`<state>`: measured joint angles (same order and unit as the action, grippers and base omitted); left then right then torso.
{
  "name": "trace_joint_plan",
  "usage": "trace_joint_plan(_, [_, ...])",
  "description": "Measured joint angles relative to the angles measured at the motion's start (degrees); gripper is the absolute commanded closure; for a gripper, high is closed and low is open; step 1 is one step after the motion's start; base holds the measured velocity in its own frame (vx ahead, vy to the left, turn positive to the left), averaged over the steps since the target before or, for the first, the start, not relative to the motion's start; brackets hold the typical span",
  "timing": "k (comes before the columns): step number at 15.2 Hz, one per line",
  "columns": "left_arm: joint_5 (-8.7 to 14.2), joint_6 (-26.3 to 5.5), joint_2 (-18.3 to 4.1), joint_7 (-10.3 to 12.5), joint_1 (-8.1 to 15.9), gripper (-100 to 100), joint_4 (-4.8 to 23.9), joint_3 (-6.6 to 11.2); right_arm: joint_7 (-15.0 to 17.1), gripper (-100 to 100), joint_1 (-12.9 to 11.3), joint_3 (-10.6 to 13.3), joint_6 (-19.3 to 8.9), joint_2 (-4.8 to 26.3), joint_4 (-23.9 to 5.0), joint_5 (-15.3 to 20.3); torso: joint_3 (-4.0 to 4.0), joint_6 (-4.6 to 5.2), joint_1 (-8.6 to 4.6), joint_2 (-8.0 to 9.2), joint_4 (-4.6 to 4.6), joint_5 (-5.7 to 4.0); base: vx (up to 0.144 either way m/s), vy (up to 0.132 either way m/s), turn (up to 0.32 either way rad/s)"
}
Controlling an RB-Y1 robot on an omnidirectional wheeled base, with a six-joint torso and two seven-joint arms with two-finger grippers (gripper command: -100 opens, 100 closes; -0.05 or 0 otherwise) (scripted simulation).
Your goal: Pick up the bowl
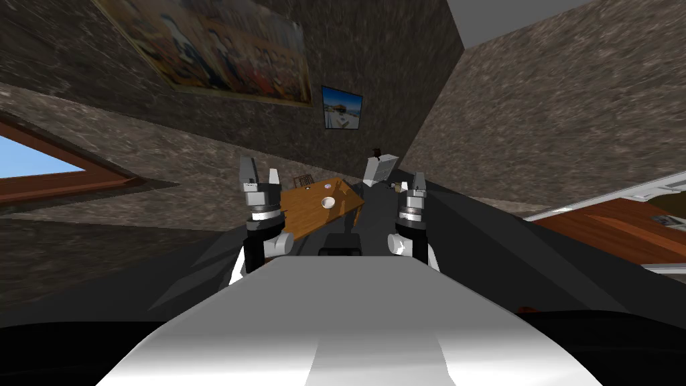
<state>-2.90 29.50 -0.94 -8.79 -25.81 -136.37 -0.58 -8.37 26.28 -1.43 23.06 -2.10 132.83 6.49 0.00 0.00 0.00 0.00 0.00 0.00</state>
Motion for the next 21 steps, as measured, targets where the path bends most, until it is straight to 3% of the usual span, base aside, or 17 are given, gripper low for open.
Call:
trace_joint_plan(3, [0.3, -1.1, -2.8, -0.3, 0.5, -100, 1.2, 0.12, 0.0, 0, 0.0, 0.0, 0.0, 0.0, 0.0, 0.0, -0.03, 0.01, -0.01, -0.04, -0.01, 0.0, 0.011, -0.011, -0.042])
trace_joint_plan(9, [1.4, -6.7, -7.8, -1.5, 3.2, -100, 5.8, 0.7, 0.0, 0, 0.0, 0.0, 0.0, 0.0, 0.0, 0.0, -0.06, 0.01, -0.04, -0.1, -0.03, -0.01, 0.016, -0.013, -0.042])
trace_joint_plan(14, [2.6, -12.5, -10.8, -2.8, 6.5, -100, 11.2, 1.29, 0.0, 0, 0.0, 0.0, 0.0, 0.0, 0.0, 0.0, -0.09, 0.02, -0.05, -0.14, -0.04, -0.01, 0.023, -0.017, -0.059])
trace_joint_plan(18, [3.1, -16.3, -11.8, -4.0, 7.5, -100, 14.1, 1.12, 0.0, 0, 0.0, 0.0, 0.0, 0.0, 0.0, 0.0, -0.06, 0.0, -0.05, -0.09, -0.02, -0.01, 0.016, -0.013, -0.041])
trace_joint_plan(21, [3.9, -19.5, -13.1, -4.6, 9.7, -100, 17.4, 1.67, 0.0, 0, 0.0, 0.0, 0.0, 0.0, 0.0, 0.0, -0.06, 0.02, -0.05, -0.11, -0.03, -0.01, 0.018, -0.015, -0.059])
